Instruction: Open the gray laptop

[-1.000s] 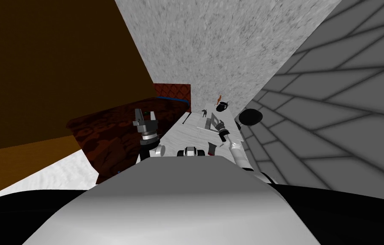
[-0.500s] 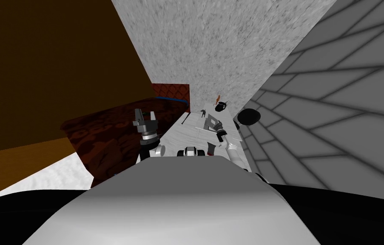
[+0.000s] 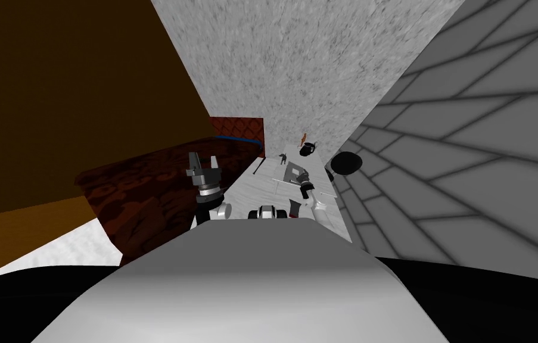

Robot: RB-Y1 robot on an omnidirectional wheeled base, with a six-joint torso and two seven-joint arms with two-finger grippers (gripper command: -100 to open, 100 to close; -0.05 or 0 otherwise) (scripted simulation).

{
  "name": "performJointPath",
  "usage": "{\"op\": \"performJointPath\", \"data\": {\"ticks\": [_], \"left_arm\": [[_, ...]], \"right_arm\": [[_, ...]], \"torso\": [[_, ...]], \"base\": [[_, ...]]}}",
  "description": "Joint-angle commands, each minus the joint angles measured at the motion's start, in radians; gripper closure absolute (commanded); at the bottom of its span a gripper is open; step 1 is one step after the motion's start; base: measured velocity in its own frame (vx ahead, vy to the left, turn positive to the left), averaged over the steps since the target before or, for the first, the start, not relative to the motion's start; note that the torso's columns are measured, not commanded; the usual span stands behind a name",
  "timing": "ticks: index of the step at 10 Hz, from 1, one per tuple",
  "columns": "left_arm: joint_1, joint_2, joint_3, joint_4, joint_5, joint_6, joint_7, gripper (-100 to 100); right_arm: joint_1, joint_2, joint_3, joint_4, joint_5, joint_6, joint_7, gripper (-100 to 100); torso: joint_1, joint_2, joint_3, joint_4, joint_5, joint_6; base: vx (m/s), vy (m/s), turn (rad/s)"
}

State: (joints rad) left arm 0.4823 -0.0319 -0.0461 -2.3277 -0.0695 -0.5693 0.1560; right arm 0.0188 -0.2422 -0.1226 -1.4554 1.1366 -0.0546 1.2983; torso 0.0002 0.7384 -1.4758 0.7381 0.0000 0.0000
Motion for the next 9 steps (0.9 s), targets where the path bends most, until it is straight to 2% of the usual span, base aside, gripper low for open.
{"op": "performJointPath", "data": {"ticks": [1,2,4,6,9], "left_arm": [[0.000,0.000,0.000,0.000,0.000,0.000,0.000,0],[0.000,0.000,0.000,0.000,0.000,0.000,0.000,0],[0.000,0.000,0.000,0.000,0.000,0.000,0.000,0],[0.000,0.000,0.000,0.000,0.000,0.000,0.000,0],[0.000,0.000,0.000,0.000,0.000,0.000,0.000,0]], "right_arm": [[0.003,0.059,-0.010,-0.013,0.012,0.008,0.018,-100],[0.004,0.082,-0.014,-0.017,0.017,0.010,0.026,-100],[0.006,0.071,-0.011,-0.017,0.015,0.009,0.023,-100],[-0.039,-0.006,0.022,0.024,-0.016,0.062,-0.027,-100],[-0.107,-0.116,0.073,0.084,-0.063,0.141,-0.103,-100]], "torso": [[0.000,0.000,0.000,0.000,0.000,0.000],[0.000,0.000,0.000,0.000,0.000,0.000],[0.001,0.000,0.000,0.000,0.000,0.000],[0.000,0.002,0.001,0.001,0.000,0.000],[0.000,0.003,0.002,0.001,0.000,0.000]], "base": [[0.020,-0.040,-0.040],[0.022,-0.039,-0.033],[0.005,-0.009,-0.002],[-0.069,-0.001,0.148],[-0.143,0.019,0.171]]}}
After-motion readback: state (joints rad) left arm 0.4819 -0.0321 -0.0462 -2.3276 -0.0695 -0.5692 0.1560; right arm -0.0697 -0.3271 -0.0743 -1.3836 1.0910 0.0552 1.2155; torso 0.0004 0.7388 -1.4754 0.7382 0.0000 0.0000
